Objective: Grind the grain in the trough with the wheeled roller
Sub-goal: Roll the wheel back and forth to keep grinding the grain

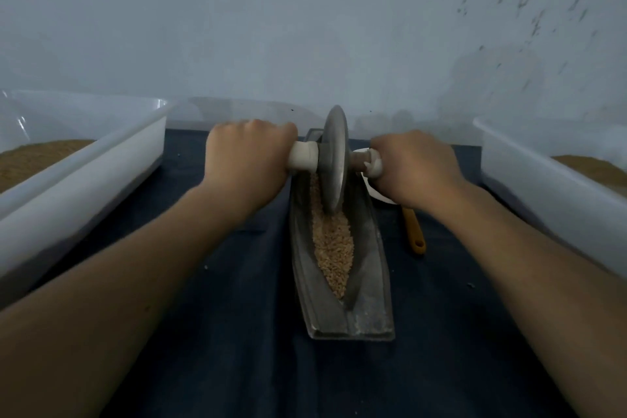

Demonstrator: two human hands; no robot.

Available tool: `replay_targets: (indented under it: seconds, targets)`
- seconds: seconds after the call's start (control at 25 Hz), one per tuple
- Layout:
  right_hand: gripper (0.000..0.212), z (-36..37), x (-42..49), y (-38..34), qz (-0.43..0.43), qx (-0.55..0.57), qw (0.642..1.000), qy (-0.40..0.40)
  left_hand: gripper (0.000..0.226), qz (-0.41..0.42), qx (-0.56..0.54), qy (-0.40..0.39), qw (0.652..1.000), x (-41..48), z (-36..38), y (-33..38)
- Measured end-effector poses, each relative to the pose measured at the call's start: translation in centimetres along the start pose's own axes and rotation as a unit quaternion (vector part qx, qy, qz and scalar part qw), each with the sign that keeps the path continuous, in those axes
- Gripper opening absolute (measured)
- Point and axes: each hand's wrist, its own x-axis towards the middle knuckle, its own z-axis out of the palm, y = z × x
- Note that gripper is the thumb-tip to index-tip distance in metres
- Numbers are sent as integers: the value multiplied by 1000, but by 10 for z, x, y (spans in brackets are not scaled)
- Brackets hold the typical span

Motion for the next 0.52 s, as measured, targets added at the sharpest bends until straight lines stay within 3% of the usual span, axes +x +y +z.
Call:
replay_targets:
  seconds: [0.08,0.16,0.24,0.32,0.36,0.44,0.52]
  targets:
    - [15,-3,2,0,-14,0,1000,-5,15,-18,-22,-2,1000,0,2,-2]
    - [14,-22,5,2,-35,10,991,-131,14,-11,-105,-150,983,9,-4,-12]
    - [18,-47,1,2,-46,32,946,-320,20,49,-188,-362,912,18,-23,-23]
    - [21,-60,-3,1,-53,47,911,-406,20,79,-240,-494,832,18,-37,-28]
    - [20,-58,-3,1,-54,49,915,-398,21,80,-242,-504,825,18,-38,-28]
    - [15,-43,-1,-1,-50,37,948,-313,19,61,-188,-423,884,16,-30,-22]
    - [12,-21,3,-3,-30,20,986,-164,16,24,-78,-201,976,12,-15,-10]
